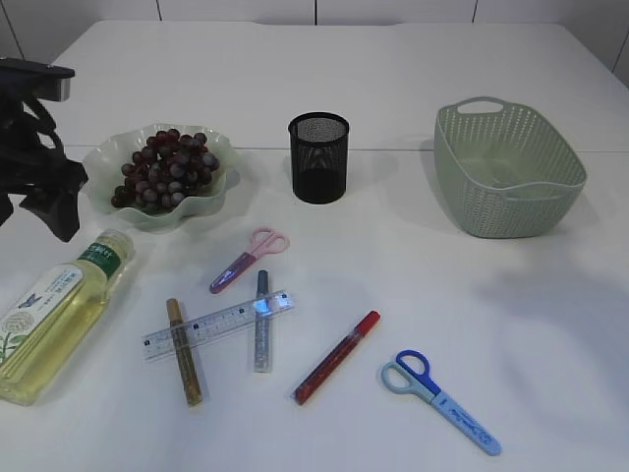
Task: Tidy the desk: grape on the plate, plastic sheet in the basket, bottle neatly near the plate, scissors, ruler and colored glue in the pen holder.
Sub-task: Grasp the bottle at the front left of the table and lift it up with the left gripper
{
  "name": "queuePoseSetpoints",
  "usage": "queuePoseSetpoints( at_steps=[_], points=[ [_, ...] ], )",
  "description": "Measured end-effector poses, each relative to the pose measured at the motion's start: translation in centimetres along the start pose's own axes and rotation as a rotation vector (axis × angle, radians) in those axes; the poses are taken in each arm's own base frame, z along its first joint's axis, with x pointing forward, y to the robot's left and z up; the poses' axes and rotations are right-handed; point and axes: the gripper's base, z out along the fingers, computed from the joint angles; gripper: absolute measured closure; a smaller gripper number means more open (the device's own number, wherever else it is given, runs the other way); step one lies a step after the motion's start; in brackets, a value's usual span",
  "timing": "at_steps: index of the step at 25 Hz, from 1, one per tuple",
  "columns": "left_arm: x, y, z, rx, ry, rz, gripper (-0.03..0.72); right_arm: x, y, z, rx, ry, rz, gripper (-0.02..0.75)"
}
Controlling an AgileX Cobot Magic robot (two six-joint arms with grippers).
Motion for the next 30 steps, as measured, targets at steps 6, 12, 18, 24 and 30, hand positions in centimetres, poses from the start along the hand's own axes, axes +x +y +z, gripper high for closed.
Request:
queuePoseSetpoints(
  at_steps=[6, 12, 18, 24, 30],
  points=[
    [-1.9, -0.2, 1.1, 0.009, 0.077, 0.022, 0.104, 0.8, -0.2, 0.7, 0.003, 0.031, 0.0, 0.262],
    [-2.1, -0.3, 3.3, 0.012, 0.148, 0.067, 0.104, 0.9, -0.2, 0.8, 0.003, 0.034, -0.005, 0.262],
    [-2.2, -0.1, 5.5, 0.03, 0.205, 0.061, 0.104, 0.9, -0.2, 0.8, 0.003, 0.034, -0.009, 0.262],
    [-2.4, -0.2, 7.1, 0.051, 0.225, 0.081, 0.104, 0.9, -0.2, 0.8, 0.003, 0.034, -0.014, 0.262],
    [-2.3, -0.2, 9.3, 0.045, 0.27, 0.089, 0.104, 0.9, -0.2, 0.8, 0.003, 0.034, -0.015, 0.262]
  ],
)
